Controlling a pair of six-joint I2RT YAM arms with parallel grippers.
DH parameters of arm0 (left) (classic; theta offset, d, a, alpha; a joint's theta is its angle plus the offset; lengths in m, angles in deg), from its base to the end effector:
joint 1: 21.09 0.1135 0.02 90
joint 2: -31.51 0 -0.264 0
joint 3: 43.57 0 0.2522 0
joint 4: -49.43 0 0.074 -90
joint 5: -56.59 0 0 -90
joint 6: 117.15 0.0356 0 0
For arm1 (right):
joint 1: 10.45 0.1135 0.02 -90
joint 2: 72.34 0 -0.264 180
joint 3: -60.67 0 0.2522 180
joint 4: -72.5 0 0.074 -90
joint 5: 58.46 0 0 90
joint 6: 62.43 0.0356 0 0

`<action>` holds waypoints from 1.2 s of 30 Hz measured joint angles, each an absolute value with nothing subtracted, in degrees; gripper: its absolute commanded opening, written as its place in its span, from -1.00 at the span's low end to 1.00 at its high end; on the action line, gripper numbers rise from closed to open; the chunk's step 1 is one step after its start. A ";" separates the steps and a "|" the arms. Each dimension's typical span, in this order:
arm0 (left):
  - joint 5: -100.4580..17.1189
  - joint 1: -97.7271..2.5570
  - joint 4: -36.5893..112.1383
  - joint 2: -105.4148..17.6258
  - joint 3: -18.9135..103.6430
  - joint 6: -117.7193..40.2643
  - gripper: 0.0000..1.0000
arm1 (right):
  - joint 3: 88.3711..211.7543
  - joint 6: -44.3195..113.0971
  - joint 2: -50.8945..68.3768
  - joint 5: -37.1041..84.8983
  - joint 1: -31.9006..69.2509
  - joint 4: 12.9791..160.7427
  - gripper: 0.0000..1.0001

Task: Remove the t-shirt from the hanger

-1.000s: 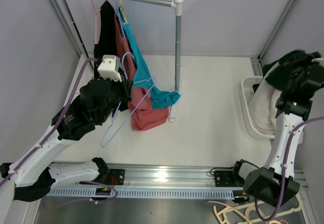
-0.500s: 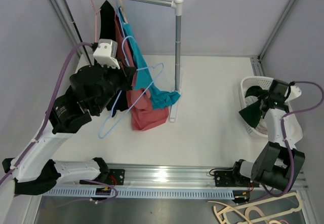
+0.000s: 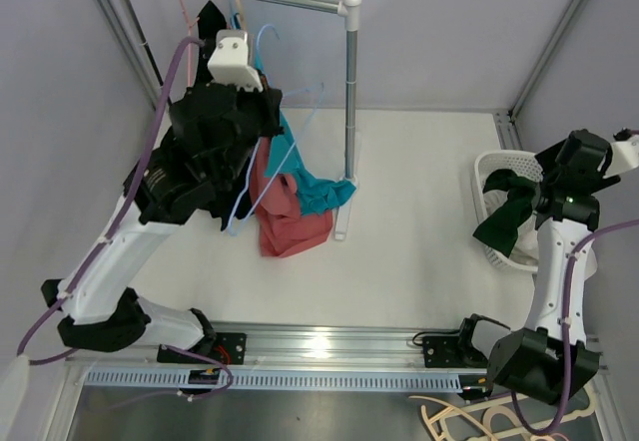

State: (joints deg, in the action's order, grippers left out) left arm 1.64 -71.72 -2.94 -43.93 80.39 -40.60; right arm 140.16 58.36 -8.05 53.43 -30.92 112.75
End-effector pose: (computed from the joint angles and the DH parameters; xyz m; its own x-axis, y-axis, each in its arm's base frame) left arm 0.1576 -0.1599 0.5510 -0.1041 -0.1733 -0.9793 0.2521 0.9479 -0.1946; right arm 0.2257 -0.0984 0.3722 -0.0127 0.5117 -0.8591 0.7536 0.5695 0.3281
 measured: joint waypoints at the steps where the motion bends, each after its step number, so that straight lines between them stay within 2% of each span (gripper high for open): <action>1: 2.62 -71.70 -2.81 -45.72 82.51 -40.05 -0.99 | 141.45 57.92 -8.86 53.62 -30.92 112.83 0.40; 6: 7.61 -71.24 -1.30 -55.05 92.63 -36.38 -0.99 | 146.94 55.69 -10.71 53.06 -30.92 115.13 0.44; 12: 10.12 -68.70 -3.57 -68.98 111.88 -34.33 -0.99 | 149.78 53.59 -13.73 48.58 -30.29 118.45 0.47; 20: 11.54 -65.88 -0.16 -73.33 111.21 -31.79 -0.99 | 153.43 52.96 -22.17 44.82 -29.41 119.02 0.50; 36: 14.82 -65.77 21.08 -81.89 111.25 -19.90 -0.99 | 154.30 52.98 -21.99 38.67 -29.24 119.04 0.51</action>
State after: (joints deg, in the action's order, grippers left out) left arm 14.82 -65.77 21.08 -81.89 111.25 -19.90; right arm 154.30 52.98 -21.99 38.67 -29.24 119.04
